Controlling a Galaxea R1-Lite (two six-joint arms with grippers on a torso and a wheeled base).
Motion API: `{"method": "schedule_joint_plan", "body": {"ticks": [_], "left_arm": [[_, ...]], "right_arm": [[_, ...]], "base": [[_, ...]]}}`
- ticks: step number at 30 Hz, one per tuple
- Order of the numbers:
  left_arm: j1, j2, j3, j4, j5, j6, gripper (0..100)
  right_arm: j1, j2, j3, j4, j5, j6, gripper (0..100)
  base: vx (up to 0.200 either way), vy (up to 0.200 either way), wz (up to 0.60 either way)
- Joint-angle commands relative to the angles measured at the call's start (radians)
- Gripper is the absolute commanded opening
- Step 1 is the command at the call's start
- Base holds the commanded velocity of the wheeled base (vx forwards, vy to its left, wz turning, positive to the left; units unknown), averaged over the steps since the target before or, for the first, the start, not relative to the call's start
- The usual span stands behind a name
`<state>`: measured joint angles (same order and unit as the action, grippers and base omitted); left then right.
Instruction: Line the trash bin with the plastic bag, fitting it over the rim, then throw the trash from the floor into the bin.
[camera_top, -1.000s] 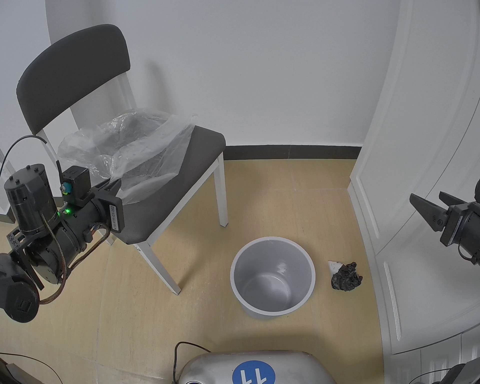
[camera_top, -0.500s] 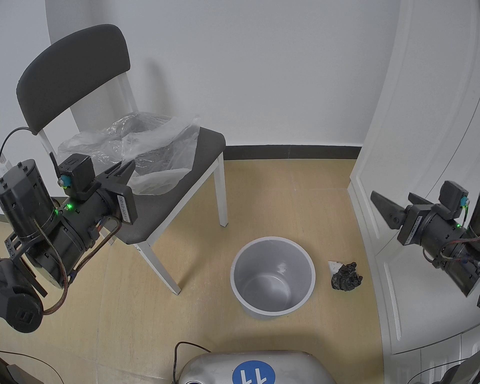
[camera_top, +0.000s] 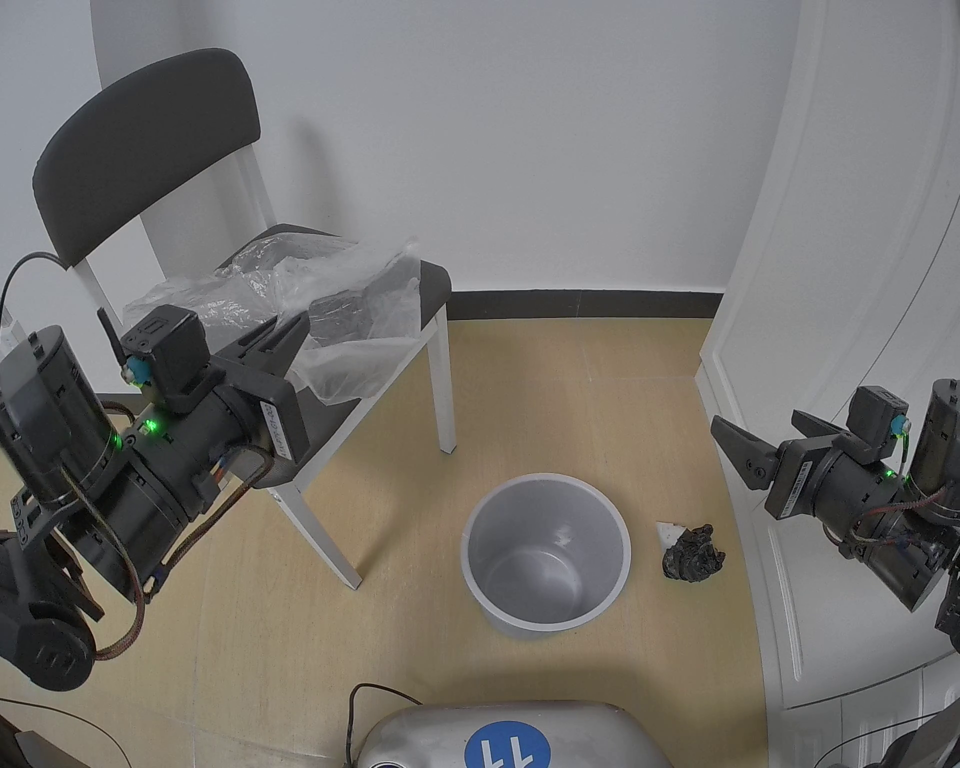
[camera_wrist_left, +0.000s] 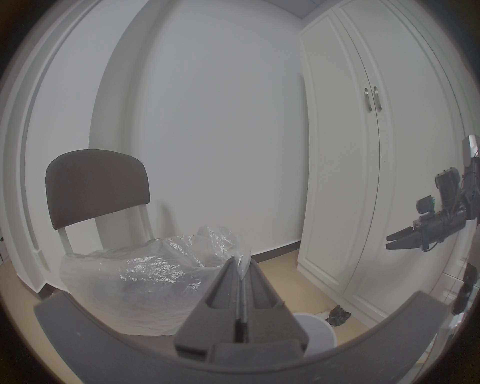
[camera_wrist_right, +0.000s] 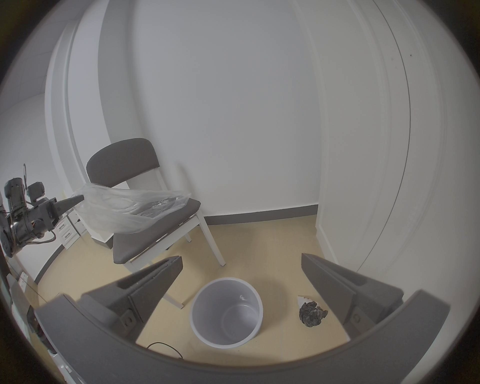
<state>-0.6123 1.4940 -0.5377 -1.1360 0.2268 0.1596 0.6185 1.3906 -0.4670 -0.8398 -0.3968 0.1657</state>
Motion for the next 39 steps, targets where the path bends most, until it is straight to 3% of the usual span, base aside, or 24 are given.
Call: {"method": "schedule_joint_plan", "body": {"ticks": [1,11,14,21,31,39], "left_arm": [[-0.029,0.003,0.007,-0.015,0.000,0.000,0],[-0.095,-0.055,0.035,-0.091,-0.009,-0.002,0],[-0.153,-0.107,0.067,-0.091,-0.057,-0.002,0],[-0.187,-0.198,0.133,-0.080,-0.215,-0.003,0],[-0.187,-0.245,0.173,-0.080,-0.342,-0.006,0],[-0.207,-0.252,0.193,-0.080,-0.406,-0.022,0]], "right_arm": [[0.049,0.001,0.001,-0.001,-0.016,0.000,100],[0.046,0.048,-0.005,-0.002,-0.031,0.020,100],[0.044,0.051,-0.016,-0.015,-0.033,0.029,100],[0.035,0.073,-0.016,-0.056,-0.028,0.041,100],[-0.022,0.077,-0.047,-0.056,-0.022,0.052,100],[0.032,0.094,-0.039,-0.044,-0.022,0.101,100]], "base": [[0.000,0.000,0.00],[0.000,0.000,0.00],[0.000,0.000,0.00],[0.000,0.000,0.00],[0.000,0.000,0.00],[0.000,0.000,0.00]]}}
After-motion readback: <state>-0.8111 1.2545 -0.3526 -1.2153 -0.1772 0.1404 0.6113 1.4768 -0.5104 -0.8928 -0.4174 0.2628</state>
